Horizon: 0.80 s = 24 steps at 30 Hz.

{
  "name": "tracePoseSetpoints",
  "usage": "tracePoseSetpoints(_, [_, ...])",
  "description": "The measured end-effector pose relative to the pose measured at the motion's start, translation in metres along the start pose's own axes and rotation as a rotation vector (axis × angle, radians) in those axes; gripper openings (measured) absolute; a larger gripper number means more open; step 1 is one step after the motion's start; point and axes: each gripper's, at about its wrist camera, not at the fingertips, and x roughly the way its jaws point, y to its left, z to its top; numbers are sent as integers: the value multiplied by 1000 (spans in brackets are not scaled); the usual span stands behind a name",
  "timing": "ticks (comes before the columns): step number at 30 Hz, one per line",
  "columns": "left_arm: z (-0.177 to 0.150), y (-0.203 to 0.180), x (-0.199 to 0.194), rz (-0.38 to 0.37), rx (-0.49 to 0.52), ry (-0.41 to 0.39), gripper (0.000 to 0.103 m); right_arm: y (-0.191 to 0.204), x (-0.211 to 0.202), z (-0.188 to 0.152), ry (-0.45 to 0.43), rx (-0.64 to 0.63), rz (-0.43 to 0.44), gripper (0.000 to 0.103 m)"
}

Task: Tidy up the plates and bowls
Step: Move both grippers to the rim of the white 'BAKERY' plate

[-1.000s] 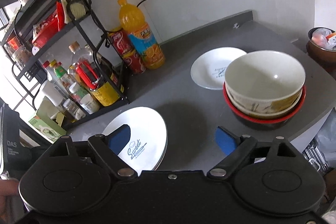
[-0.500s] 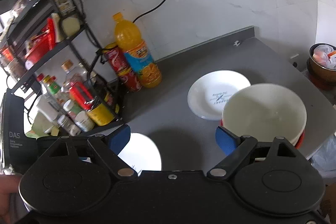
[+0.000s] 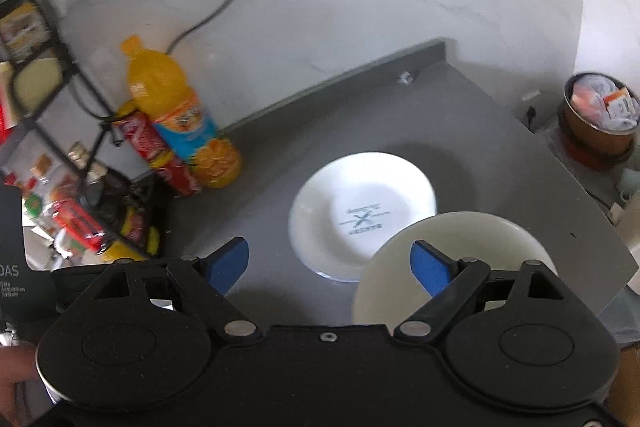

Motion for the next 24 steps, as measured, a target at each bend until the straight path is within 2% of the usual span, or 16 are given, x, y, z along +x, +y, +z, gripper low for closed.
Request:
tracePoseSetpoints(5, [18,-20,30,-7,36,28,70,-16,25,22,35,-1,-39,88])
tracePoseSetpoints(10, [32,-34,60,-3,24,71,70,-39,50,47,67,25,-36,88])
tracePoseSetpoints(13, [39,-48,77,-2,67,98,70,-55,67,60,100,42,-49,87])
tracePoseSetpoints(21, [46,-74,118,-4,80,163,70,-78,111,74,197,19,-53,87])
tracePoseSetpoints(24, [50,-81,132,-12,59,191,70,-84,128,75,247,24,-48,81])
